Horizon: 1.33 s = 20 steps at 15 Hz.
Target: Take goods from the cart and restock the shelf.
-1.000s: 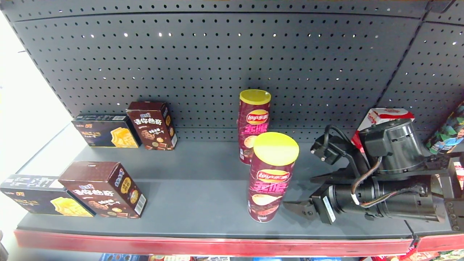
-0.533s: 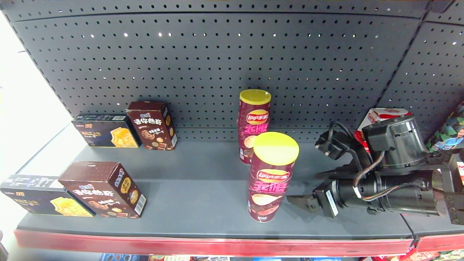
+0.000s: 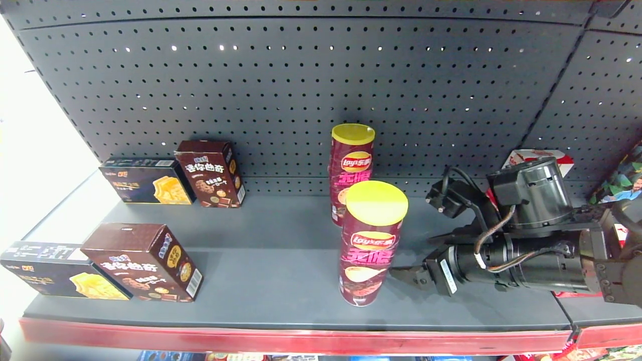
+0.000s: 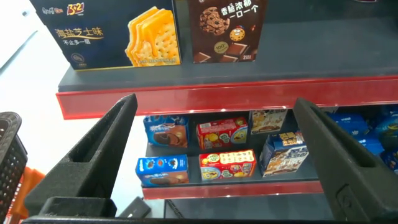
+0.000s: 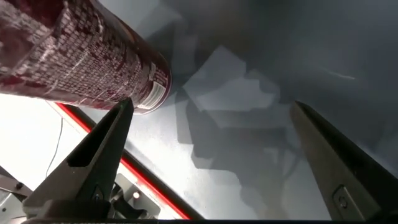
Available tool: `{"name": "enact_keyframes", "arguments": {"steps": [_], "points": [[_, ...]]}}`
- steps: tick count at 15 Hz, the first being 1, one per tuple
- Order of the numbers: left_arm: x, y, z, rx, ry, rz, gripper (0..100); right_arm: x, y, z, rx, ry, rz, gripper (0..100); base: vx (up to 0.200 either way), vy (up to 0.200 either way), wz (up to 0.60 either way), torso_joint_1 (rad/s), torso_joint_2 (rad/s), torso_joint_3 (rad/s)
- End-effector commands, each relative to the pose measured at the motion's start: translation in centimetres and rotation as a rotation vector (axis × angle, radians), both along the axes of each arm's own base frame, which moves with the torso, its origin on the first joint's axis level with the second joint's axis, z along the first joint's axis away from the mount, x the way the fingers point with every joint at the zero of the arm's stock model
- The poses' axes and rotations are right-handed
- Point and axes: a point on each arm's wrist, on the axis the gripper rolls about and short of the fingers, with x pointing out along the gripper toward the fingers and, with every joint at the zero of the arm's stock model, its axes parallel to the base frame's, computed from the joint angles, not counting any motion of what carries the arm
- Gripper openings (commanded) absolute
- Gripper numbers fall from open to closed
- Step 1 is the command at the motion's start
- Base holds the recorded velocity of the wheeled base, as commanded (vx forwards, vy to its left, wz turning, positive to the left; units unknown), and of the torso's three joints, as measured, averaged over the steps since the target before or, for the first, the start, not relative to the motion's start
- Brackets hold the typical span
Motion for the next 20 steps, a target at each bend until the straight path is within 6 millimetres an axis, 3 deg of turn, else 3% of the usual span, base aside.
{"name": "enact_keyframes", "arguments": {"steps": [1, 20], "points": [[0.0, 0.0, 0.0, 0.000, 0.001, 0.000, 100, 0.0, 0.0, -0.1, -0.002, 0.003, -0.001, 100, 0.000, 0.000, 0.00, 0.000, 0.00, 0.000], [0.0, 0.0, 0.0, 0.000, 0.001, -0.001, 100, 0.9, 0.9, 0.0, -0.001, -0.006, 0.012, 100, 0.000, 0.000, 0.00, 0.000, 0.00, 0.000]]}}
